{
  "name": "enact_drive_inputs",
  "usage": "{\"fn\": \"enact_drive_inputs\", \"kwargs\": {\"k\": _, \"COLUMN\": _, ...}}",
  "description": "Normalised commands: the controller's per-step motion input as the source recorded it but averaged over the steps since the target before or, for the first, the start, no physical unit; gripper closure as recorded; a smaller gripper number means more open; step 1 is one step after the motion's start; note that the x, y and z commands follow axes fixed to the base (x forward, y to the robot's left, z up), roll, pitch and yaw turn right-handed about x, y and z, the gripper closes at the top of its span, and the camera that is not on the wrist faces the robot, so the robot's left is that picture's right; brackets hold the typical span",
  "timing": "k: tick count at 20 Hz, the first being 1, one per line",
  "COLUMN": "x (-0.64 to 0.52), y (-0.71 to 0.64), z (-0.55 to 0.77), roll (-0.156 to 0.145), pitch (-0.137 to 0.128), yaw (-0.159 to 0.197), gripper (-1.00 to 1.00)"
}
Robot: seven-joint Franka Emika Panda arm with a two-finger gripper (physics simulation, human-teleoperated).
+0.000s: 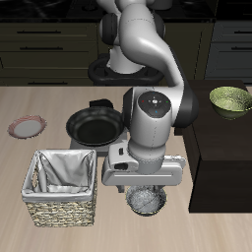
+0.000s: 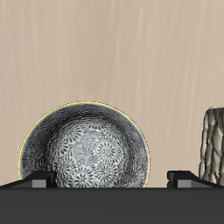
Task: Place the black bowl on the plate
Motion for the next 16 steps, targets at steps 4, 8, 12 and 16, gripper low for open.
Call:
{"fn": "enact_drive_inputs", "kwargs": {"k": 4, "x": 0.08, "y": -0.07, "z": -0.39, "roll": -0.020, "pitch": 0.042, "yaw": 0.012, "gripper": -1.00}}
{"fn": "enact_drive_inputs", "kwargs": {"k": 8, "x": 0.05, "y": -0.11, "z": -0.32, "roll": -0.027, "pitch": 0.045, "yaw": -0.014, "gripper": -1.00}}
{"fn": "enact_drive_inputs", "kwargs": {"k": 12, "x": 0.04, "y": -0.11, "z": -0.41, "roll": -0.014, "pitch": 0.079, "yaw": -0.027, "gripper": -1.00}}
{"fn": "enact_drive_inputs", "kwargs": {"k": 16, "x": -0.03, "y": -0.09, "z": -0.10, "roll": 0.010, "pitch": 0.009, "yaw": -0.004, "gripper": 1.00}}
